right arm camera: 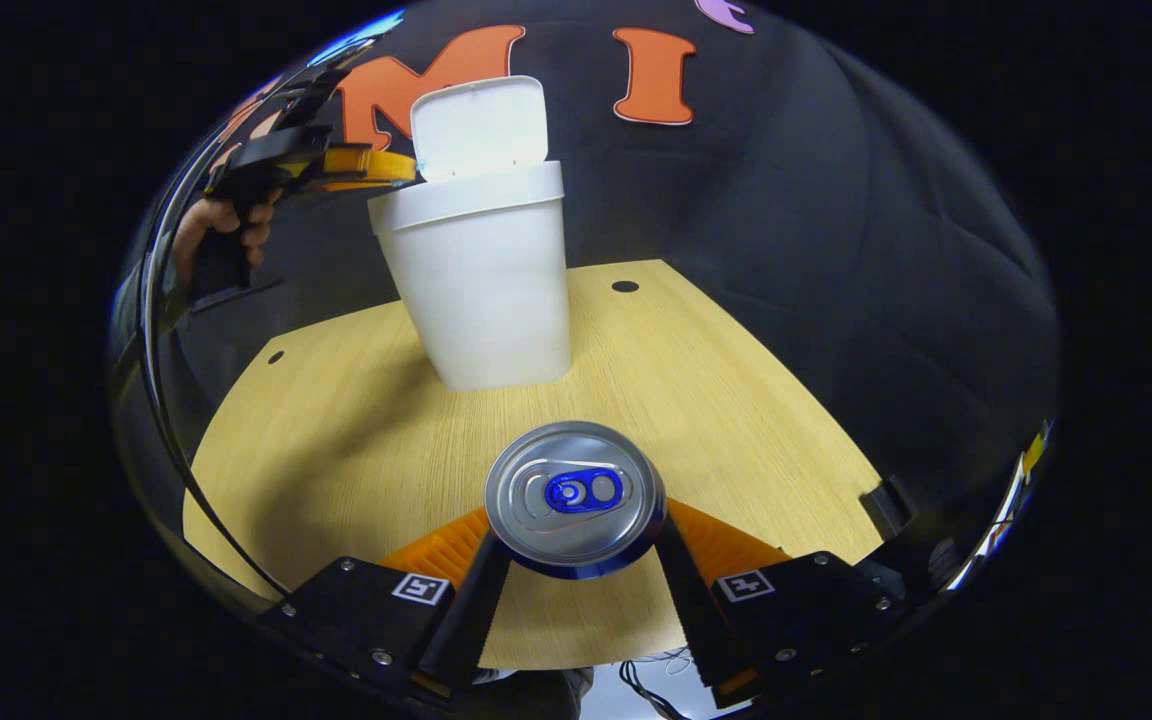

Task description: Press the lid of the desktop garbage bin to open it, pick up the crumpled paper on the desktop and throw it into the bin, then pick up the pop can on the desktop and drop it into the bin, and finally close the garbage bin lid.

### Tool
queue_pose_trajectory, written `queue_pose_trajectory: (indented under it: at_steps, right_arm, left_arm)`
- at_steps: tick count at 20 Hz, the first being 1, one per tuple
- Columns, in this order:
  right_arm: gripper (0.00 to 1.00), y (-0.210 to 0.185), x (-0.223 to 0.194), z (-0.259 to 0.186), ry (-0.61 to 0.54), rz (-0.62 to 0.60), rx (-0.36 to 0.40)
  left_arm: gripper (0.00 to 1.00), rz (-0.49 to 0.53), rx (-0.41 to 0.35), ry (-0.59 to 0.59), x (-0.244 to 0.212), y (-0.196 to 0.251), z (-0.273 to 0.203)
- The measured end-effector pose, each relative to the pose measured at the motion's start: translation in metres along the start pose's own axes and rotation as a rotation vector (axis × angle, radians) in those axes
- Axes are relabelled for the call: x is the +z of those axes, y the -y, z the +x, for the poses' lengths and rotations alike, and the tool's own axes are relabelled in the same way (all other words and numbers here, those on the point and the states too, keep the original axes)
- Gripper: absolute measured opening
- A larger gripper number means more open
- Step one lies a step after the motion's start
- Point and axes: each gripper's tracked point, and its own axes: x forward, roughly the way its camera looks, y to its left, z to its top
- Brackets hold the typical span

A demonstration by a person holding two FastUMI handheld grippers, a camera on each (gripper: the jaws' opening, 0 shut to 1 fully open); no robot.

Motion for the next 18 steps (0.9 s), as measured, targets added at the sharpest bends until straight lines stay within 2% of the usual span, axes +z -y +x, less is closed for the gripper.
queue_pose_trajectory:
  at_steps: [3,12,14,15,18]
  right_arm:
    - [0.82,0.007,0.027,-0.004,0.045,-0.006,-0.009]
    - [0.82,0.008,0.121,-0.019,0.178,-0.076,0.001]
    - [0.82,0.01,0.143,-0.021,0.2,-0.093,-0.004]
    - [0.82,0.013,0.151,-0.022,0.205,-0.11,-0.015]
    - [0.82,0.015,0.177,-0.024,0.235,-0.152,-0.026]
  left_arm:
    - [0.19,-0.013,0.0,-0.022,-0.007,0.002,0.005]
    - [0.3,-0.002,0.004,-0.029,-0.011,-0.007,-0.003]
    - [0.36,0.004,-0.003,-0.017,-0.009,-0.008,-0.007]
    - [0.48,0.016,0.003,-0.015,-0.009,-0.011,-0.009]
    - [0.61,0.032,0.006,-0.009,-0.009,-0.013,-0.019]
